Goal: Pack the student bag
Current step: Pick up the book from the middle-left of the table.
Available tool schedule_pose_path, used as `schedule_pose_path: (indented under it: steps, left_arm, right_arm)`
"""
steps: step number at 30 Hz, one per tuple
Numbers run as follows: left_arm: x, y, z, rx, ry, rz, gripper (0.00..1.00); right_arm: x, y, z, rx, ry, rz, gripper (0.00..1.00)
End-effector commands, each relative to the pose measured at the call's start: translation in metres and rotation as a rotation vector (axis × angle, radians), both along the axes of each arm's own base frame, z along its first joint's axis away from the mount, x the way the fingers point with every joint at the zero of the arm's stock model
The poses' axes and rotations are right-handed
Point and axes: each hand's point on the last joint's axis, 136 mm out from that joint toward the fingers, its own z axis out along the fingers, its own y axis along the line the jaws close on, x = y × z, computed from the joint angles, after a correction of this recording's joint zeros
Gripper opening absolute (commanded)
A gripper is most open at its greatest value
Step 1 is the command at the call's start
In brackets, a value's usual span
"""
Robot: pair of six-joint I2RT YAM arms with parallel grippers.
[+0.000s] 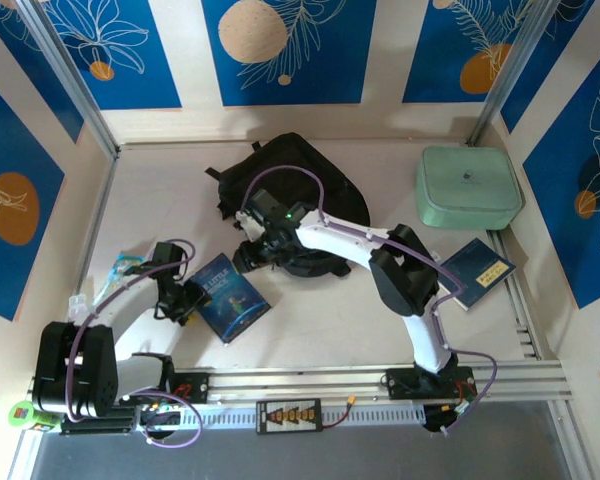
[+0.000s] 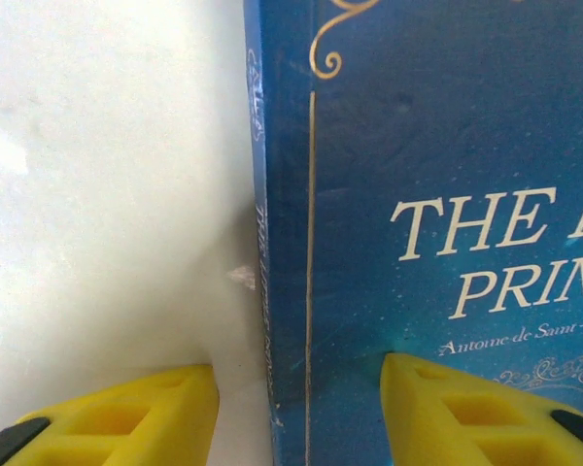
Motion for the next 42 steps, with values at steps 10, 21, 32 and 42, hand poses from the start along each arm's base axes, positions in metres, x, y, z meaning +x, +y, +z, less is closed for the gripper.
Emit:
schedule_pose_path:
  steps: [10, 21, 32, 42]
  left_arm:
    - [0.046, -0.032, 0.008, -0.171, -0.215, -0.070, 0.47]
    - [0.051, -0.042, 0.019, -0.229, -0.291, -0.118, 0.41]
    - [0.057, -0.049, 0.042, -0.276, -0.370, -0.135, 0.38]
    - [0.071, -0.066, 0.107, -0.396, -0.594, -0.180, 0.33]
  right_arm:
    - [0.000, 0.015, -0.062, -0.206, -0.021, 0.025, 0.42]
    - [-0.017, -0.001, -0.100, -0.273, 0.058, 0.024, 0.29]
    - [-0.018, -0.007, -0.114, -0.312, 0.083, 0.006, 0.27]
    - [-0.016, -0.015, -0.123, -0.338, 0.098, -0.022, 0.28]
